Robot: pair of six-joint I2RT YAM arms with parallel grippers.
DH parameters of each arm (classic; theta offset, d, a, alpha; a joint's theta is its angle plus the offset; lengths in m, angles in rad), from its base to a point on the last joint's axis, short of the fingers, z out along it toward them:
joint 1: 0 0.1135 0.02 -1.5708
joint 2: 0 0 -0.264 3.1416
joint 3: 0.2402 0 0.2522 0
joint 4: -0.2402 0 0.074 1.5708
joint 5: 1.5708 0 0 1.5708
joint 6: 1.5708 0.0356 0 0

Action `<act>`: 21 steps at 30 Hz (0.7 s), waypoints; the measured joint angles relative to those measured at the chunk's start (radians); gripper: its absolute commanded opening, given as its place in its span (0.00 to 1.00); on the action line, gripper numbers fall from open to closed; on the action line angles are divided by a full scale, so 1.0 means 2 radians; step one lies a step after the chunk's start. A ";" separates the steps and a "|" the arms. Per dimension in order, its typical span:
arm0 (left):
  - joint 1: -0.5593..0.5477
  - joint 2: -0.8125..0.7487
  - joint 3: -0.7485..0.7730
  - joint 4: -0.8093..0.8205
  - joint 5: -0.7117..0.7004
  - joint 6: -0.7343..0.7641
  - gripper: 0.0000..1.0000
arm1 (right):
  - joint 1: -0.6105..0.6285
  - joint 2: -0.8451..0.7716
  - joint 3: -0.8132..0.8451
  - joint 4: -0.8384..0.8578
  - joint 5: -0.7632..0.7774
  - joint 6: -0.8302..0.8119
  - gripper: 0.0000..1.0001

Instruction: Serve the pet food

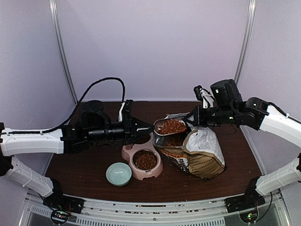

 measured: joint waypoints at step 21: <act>0.013 -0.029 -0.045 0.091 0.037 -0.067 0.00 | -0.002 -0.003 0.003 -0.007 0.005 0.004 0.00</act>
